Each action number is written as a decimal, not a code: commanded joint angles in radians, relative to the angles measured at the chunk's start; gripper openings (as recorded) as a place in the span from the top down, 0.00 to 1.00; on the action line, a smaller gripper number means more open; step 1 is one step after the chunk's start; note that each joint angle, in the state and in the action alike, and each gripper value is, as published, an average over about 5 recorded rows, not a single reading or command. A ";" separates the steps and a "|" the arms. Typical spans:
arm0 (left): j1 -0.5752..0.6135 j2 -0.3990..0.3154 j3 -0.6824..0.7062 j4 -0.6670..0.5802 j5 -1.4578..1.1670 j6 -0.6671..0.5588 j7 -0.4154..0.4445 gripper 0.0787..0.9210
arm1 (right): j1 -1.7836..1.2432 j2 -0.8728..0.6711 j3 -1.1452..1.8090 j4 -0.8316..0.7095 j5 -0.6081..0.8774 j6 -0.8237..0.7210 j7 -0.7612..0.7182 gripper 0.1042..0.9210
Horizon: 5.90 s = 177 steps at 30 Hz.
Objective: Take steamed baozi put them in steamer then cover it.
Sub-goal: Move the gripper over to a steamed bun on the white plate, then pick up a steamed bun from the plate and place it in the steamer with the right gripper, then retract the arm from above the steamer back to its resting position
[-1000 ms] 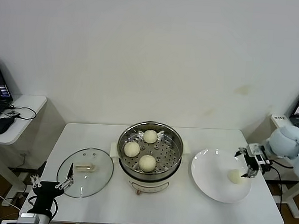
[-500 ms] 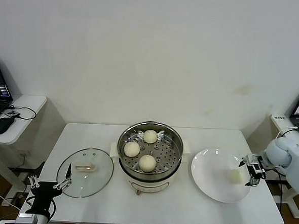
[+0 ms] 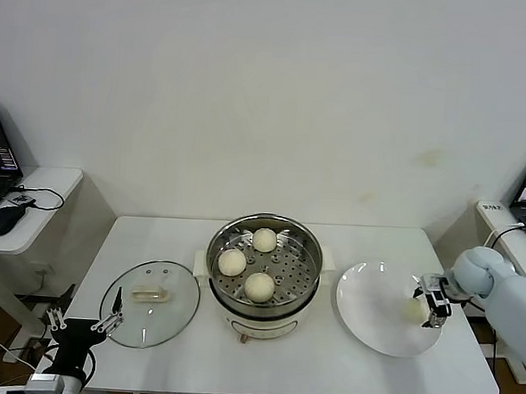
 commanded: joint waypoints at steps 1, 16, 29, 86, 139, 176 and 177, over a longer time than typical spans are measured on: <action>0.001 -0.002 -0.001 0.000 -0.001 -0.001 -0.001 0.12 | -0.008 0.027 0.009 -0.024 -0.016 -0.005 -0.001 0.31; -0.001 0.001 0.000 -0.012 -0.003 -0.001 0.000 0.12 | 0.255 -0.142 -0.197 0.225 0.190 -0.129 -0.032 0.41; -0.021 0.004 0.023 -0.022 0.000 0.001 0.002 0.12 | 0.940 -0.051 -0.703 0.421 0.608 -0.293 0.043 0.39; -0.023 -0.005 0.002 -0.019 -0.002 -0.014 0.001 0.12 | 0.710 0.247 -0.662 0.385 0.751 -0.566 0.322 0.14; -0.091 0.041 -0.001 0.448 1.386 -0.253 -0.124 0.12 | -1.273 0.887 1.445 0.779 0.560 0.235 0.950 0.12; -0.508 0.075 0.146 0.739 1.349 -0.232 -0.036 0.12 | -1.354 0.952 1.492 0.778 0.503 0.280 0.932 0.12; -0.511 0.073 0.147 0.742 1.350 -0.232 -0.035 0.12 | -1.355 0.952 1.491 0.778 0.502 0.280 0.931 0.12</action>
